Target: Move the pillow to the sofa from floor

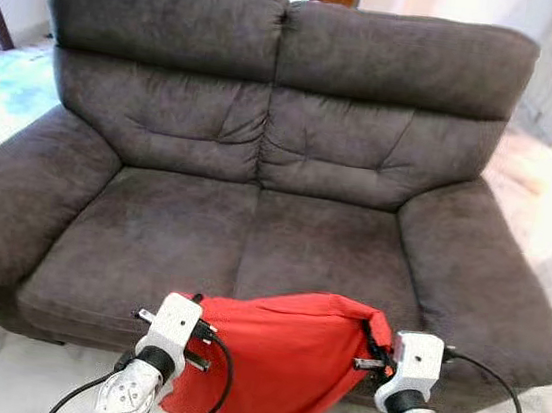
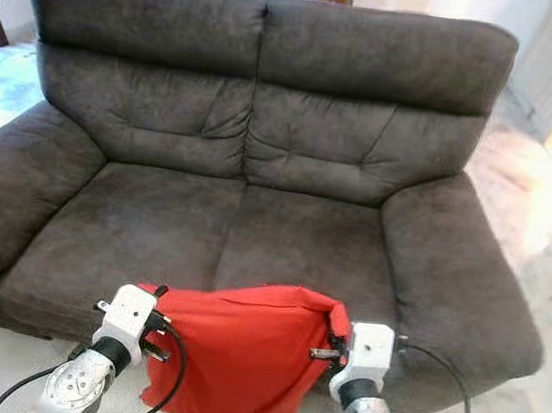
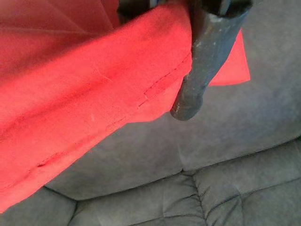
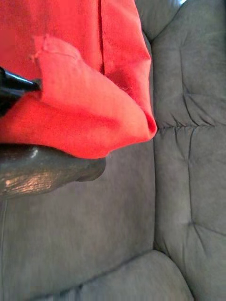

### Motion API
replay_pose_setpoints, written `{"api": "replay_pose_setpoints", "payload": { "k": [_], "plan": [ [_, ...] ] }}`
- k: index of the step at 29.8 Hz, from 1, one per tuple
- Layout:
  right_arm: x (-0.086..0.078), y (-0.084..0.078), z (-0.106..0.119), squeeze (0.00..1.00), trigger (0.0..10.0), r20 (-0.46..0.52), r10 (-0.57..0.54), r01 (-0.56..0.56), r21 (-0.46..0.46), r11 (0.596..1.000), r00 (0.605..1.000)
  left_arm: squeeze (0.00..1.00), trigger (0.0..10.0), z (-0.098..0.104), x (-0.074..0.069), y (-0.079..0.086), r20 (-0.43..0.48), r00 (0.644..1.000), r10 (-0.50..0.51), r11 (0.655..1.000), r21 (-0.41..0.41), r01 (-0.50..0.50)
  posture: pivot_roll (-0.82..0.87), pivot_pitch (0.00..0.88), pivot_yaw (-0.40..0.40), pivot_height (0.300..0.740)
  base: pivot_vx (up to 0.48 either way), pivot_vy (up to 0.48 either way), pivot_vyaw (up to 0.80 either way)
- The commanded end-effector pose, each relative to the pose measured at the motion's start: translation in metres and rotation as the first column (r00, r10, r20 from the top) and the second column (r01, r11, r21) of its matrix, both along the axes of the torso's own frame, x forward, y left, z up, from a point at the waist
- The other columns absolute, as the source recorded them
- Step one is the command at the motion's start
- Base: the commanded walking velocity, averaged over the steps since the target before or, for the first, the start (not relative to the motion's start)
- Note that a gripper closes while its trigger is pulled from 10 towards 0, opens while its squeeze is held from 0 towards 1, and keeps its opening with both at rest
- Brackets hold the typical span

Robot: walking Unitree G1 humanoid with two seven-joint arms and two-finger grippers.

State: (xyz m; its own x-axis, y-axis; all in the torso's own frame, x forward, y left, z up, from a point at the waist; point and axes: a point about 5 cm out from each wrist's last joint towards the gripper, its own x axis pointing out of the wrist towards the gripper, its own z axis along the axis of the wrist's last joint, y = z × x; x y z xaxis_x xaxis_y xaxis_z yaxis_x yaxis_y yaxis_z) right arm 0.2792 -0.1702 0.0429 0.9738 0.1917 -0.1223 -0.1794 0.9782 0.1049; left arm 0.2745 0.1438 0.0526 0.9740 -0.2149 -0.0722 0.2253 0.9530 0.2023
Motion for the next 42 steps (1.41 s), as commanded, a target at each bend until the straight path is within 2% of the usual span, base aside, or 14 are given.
{"api": "replay_pose_setpoints", "payload": {
  "k": [1,7,15,21,27,31,33,36,42],
  "plan": [
    [0.007,0.003,0.013,0.00,10.0,0.067,0.007,-0.007,0.011,1.000,0.998,0.00,10.0,0.014,0.006,0.006,0.072,0.997,0.018,1.000,-0.003,-0.017,0.00,0.070,0.008,0.740,0.000,-0.311,0.00],
    [0.007,0.005,0.014,0.00,10.0,0.076,0.016,-0.016,0.009,1.000,0.997,0.00,10.0,0.016,0.007,0.007,0.077,0.997,0.020,1.000,-0.004,-0.020,0.00,0.064,0.009,0.740,0.000,-0.310,0.00],
    [0.007,0.006,0.014,0.00,10.0,0.078,0.020,-0.021,0.011,1.000,0.997,0.00,10.0,0.016,0.006,0.010,0.076,0.997,0.017,1.000,-0.007,-0.017,0.00,0.061,0.008,0.740,0.000,0.000,0.00],
    [0.007,0.005,0.016,0.00,10.0,0.083,0.021,-0.022,0.009,1.000,0.996,0.00,10.0,0.025,0.004,0.013,0.110,0.994,0.006,1.000,-0.022,-0.004,0.00,0.070,0.007,0.740,0.000,0.000,0.00],
    [0.009,0.008,0.023,0.00,10.0,0.118,0.028,-0.028,0.003,1.000,0.993,0.00,10.0,0.035,0.003,0.015,0.152,0.988,-0.006,1.000,0.002,0.006,0.00,0.077,0.010,0.740,0.000,0.000,0.00],
    [0.010,0.008,0.034,0.00,10.0,0.170,0.001,-0.003,0.010,1.000,0.985,0.00,10.0,0.043,0.004,0.020,0.190,0.982,0.017,1.000,0.013,-0.020,0.00,0.076,0.011,0.740,0.000,0.000,0.00],
    [0.008,0.005,0.041,0.00,10.0,0.203,-0.026,0.023,0.014,1.000,0.979,0.00,10.0,0.050,0.003,0.022,0.216,0.976,0.013,0.999,0.043,-0.023,0.00,0.074,0.011,0.740,0.000,0.000,0.00],
    [0.006,-0.003,0.046,0.00,10.0,0.225,-0.072,0.073,0.005,0.997,0.972,0.00,10.0,0.056,0.003,0.026,0.232,0.972,0.031,0.999,0.033,-0.040,0.00,0.074,0.012,0.740,0.000,0.000,0.00],
    [0.006,-0.014,0.062,0.00,10.0,0.278,-0.163,0.159,0.037,0.987,0.947,0.00,10.0,0.063,0.005,0.021,0.253,0.967,0.013,0.999,0.034,-0.022,-0.01,0.066,0.014,0.740,0.000,0.000,0.00]
  ]
}}
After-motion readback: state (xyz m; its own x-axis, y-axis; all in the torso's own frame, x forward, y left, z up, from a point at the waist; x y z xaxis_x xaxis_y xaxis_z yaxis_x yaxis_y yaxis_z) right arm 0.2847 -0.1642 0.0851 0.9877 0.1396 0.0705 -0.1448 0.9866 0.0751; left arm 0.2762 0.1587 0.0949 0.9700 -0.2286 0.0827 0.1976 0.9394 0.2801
